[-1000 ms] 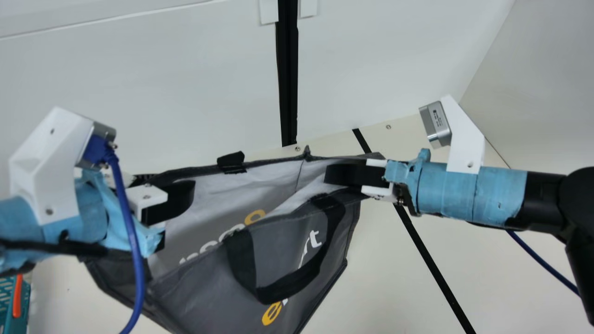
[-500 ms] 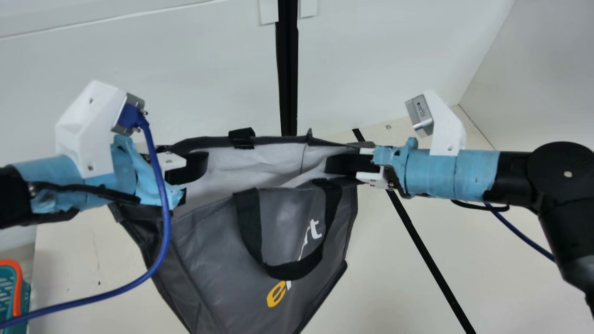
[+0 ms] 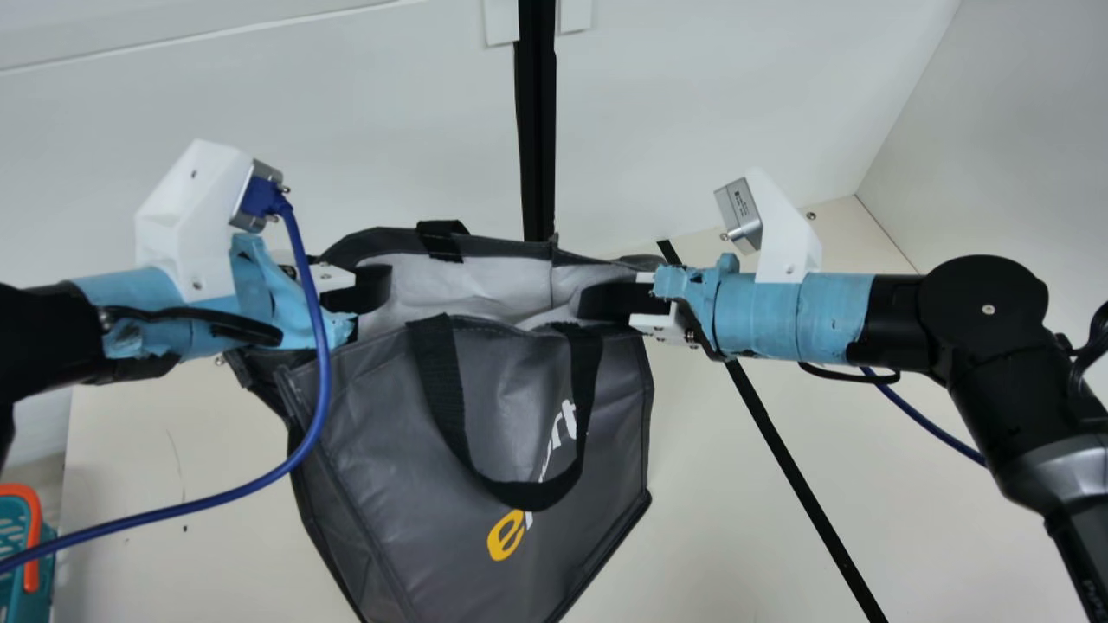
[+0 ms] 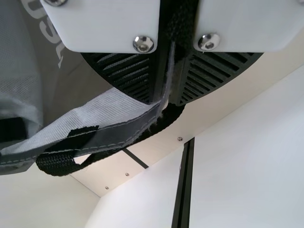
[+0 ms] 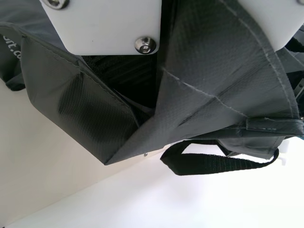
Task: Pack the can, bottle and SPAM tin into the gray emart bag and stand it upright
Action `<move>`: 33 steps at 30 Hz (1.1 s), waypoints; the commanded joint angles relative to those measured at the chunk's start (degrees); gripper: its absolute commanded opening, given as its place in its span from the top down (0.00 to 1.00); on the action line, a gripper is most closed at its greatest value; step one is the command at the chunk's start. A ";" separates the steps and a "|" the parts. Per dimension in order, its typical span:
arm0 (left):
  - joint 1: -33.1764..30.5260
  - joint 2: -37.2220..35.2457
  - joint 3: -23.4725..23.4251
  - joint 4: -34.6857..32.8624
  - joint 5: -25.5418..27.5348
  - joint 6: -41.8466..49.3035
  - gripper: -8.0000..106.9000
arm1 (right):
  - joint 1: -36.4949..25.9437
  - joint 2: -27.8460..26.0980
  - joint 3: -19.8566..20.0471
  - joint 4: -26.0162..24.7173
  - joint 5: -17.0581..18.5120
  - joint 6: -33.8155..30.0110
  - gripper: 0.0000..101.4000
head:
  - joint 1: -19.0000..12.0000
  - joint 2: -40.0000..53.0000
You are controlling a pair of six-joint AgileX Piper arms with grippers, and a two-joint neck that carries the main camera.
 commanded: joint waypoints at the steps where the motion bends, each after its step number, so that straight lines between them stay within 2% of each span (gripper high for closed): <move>1: -0.09 -0.12 0.33 0.61 -0.16 -0.06 1.00 | -0.02 -0.05 0.20 -0.34 0.00 -0.13 1.00 | -1.30 -0.14; 11: -0.55 1.39 -1.89 2.44 -1.27 -1.14 1.00 | 0.83 1.91 -1.38 -1.30 -1.42 -1.47 1.00 | -1.30 -0.14; 25: -2.20 -3.02 3.53 0.89 -5.48 -1.31 1.00 | 0.99 -0.83 1.61 0.60 -0.77 -2.12 1.00 | -1.30 -0.14; 33: -2.18 -3.06 3.47 0.90 -5.49 -1.32 1.00 | 0.53 -2.11 2.00 1.00 0.09 -2.06 1.00 | -1.30 -0.14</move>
